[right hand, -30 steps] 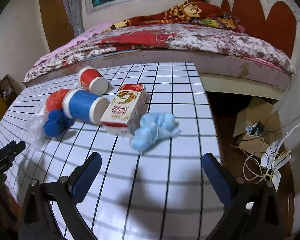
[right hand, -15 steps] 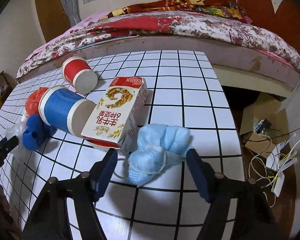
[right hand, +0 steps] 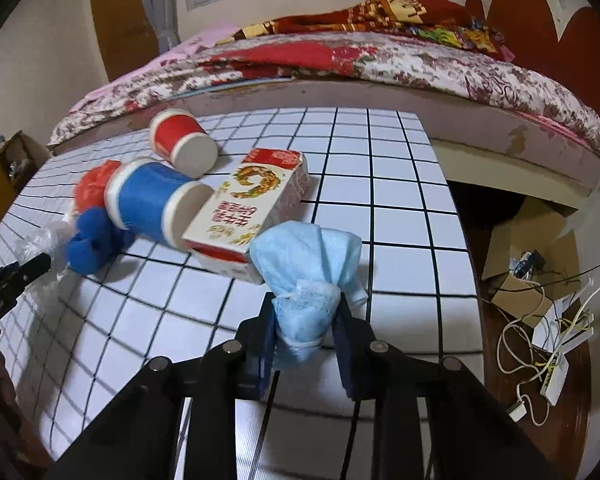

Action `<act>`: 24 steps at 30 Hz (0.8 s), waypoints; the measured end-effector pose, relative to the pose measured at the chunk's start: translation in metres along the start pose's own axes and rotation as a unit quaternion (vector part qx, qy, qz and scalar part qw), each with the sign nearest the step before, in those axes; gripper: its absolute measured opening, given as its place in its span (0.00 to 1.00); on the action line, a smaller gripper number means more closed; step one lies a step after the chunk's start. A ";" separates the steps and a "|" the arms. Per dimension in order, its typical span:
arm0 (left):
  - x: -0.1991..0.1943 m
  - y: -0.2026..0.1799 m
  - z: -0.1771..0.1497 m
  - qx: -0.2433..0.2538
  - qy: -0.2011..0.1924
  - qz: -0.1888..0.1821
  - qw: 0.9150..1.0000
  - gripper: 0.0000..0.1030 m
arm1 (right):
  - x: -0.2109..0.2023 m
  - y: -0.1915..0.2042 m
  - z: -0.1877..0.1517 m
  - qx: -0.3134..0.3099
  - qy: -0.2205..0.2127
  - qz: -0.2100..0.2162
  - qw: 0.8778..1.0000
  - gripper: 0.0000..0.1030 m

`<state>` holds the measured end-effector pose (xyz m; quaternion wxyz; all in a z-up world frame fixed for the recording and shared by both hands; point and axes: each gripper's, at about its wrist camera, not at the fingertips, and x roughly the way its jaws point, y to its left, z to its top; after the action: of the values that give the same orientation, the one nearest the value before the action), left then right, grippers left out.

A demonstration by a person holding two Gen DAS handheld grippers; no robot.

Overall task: Collect trash
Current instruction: 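Grasp the clear plastic bag with the left tool while the right tool grasps the blue mask, then lift and carry the plastic bag and blue mask with both tools toward the bin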

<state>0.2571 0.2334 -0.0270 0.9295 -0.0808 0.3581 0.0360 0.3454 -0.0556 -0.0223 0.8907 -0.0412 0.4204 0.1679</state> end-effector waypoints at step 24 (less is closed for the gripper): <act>-0.101 -0.094 -0.041 0.055 -0.056 -0.047 0.996 0.35 | -0.156 -0.035 -0.074 0.021 -0.074 0.007 0.997 0.27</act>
<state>0.1675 0.1328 0.0226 0.9517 -0.0445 0.3030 -0.0224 0.2105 -0.1454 0.0463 0.9187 -0.0073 0.3574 0.1679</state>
